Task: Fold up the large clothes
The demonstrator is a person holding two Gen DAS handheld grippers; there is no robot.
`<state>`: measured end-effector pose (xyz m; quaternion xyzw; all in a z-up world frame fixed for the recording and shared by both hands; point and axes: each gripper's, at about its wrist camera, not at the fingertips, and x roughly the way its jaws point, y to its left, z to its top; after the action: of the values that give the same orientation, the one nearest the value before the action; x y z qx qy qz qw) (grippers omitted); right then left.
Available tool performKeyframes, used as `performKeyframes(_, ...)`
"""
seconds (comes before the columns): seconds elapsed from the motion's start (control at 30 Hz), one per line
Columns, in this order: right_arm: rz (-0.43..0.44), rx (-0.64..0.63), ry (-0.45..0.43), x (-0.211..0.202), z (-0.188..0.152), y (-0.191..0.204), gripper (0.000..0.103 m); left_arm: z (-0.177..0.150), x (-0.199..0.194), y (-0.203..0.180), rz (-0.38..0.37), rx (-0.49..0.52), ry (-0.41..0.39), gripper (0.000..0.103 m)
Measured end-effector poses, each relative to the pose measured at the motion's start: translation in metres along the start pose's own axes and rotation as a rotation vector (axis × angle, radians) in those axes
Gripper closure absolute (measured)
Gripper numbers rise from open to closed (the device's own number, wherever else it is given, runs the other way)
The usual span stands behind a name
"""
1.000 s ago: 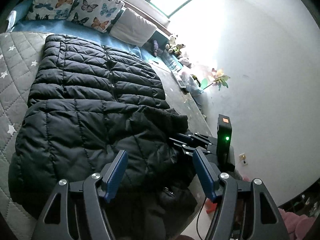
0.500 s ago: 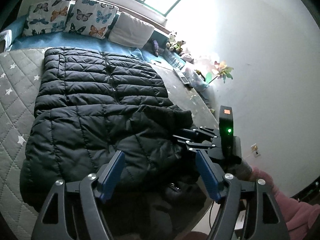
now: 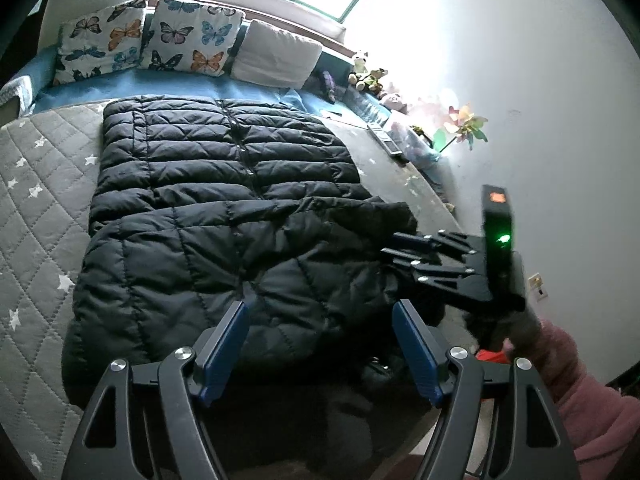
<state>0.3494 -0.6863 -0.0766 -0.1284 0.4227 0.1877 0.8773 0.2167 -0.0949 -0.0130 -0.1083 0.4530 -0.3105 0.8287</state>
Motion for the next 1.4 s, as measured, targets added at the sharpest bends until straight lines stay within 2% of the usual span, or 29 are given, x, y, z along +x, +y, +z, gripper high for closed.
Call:
performKeyframes(0.27,0.024,-0.006,-0.010,-0.002,0.011,-0.002,0.065,0.007,0.004,0.011,0.046,0.010,-0.006,0.025)
performKeyframes(0.5,0.041,0.018,0.040,0.019,-0.002,-0.008,0.064,0.001,0.023,0.028,0.074,-0.003,0.035,0.025)
performKeyframes(0.7,0.042,0.016,0.037,0.026,-0.008,-0.007,0.063,-0.008,0.040,0.037,0.096,-0.003,0.054,0.025)
performKeyframes(0.87,0.031,0.022,0.015,0.012,-0.009,-0.005,0.063,-0.014,0.046,0.027,0.156,0.042,0.079,0.025)
performKeyframes(1.0,0.062,0.042,-0.015,-0.014,-0.007,-0.011,0.063,-0.013,0.023,0.021,0.152,0.026,0.054,0.026)
performKeyframes(1.07,0.075,0.046,-0.017,-0.024,0.000,-0.017,0.063,-0.006,0.006,0.018,0.154,0.035,0.023,0.026)
performKeyframes(1.23,0.127,0.075,-0.004,-0.039,0.036,-0.042,0.060,0.034,-0.023,0.029,0.258,0.032,0.003,0.025)
performKeyframes(1.37,0.153,0.116,0.008,-0.037,0.068,-0.072,0.047,0.083,-0.041,0.074,0.306,-0.062,-0.004,0.025)
performKeyframes(1.4,0.163,0.144,0.014,-0.031,0.079,-0.084,0.047,0.096,-0.044,0.088,0.318,-0.087,-0.006,0.025)
